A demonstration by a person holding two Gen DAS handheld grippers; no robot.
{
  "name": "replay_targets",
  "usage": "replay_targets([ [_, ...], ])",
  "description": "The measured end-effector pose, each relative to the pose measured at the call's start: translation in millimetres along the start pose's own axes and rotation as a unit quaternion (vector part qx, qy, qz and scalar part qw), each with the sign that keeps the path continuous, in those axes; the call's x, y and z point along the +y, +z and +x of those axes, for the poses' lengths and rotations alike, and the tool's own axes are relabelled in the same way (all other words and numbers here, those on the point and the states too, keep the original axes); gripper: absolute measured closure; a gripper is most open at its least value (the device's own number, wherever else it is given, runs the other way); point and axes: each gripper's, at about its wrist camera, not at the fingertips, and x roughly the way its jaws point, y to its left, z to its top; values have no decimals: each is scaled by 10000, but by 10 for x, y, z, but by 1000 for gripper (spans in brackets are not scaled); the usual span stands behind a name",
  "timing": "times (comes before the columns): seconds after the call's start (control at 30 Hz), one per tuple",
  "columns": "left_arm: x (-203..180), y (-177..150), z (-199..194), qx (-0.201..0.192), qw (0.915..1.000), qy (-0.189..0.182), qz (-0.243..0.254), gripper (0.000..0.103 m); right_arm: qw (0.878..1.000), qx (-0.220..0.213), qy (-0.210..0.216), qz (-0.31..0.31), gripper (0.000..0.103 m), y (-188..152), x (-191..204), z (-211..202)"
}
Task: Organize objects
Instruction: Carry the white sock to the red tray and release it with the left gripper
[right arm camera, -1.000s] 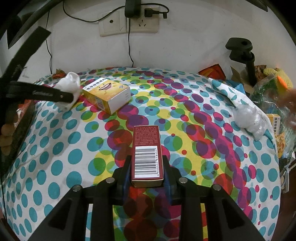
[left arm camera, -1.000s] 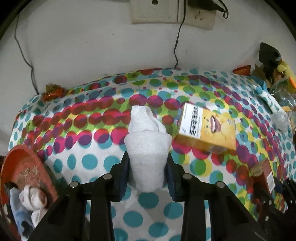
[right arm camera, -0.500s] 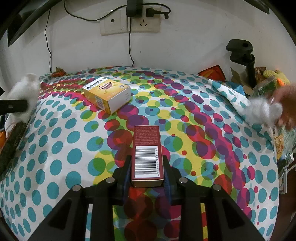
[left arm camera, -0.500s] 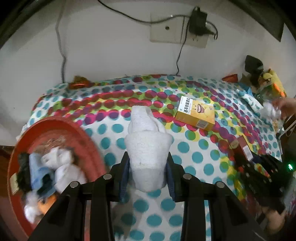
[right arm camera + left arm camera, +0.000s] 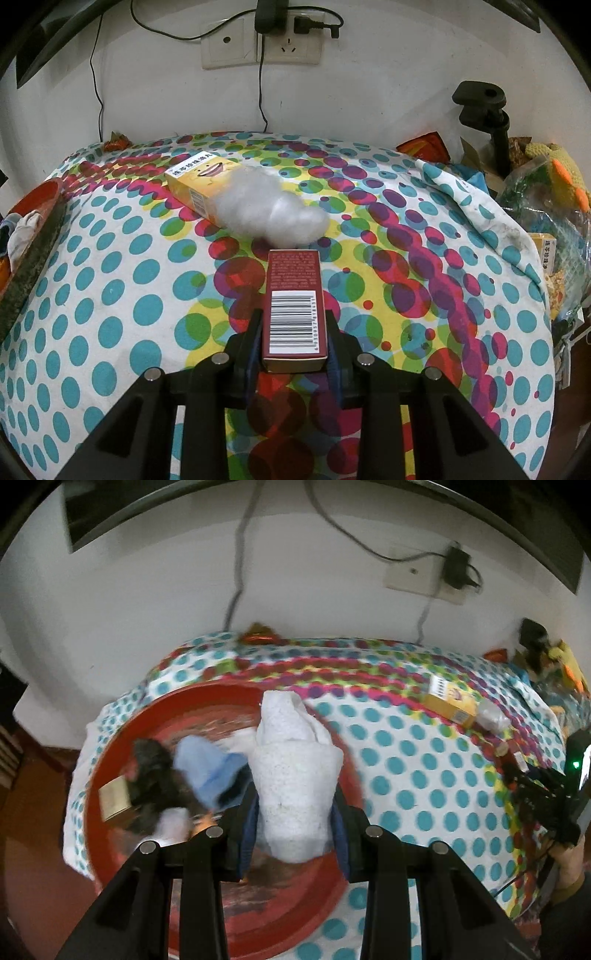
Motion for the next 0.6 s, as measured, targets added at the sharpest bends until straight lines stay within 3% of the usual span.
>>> replay_targets([
  [0.6, 1087, -304, -45, 51, 9942, 517, -938, 70, 10000, -7, -79, -51, 72, -5, 21, 0],
])
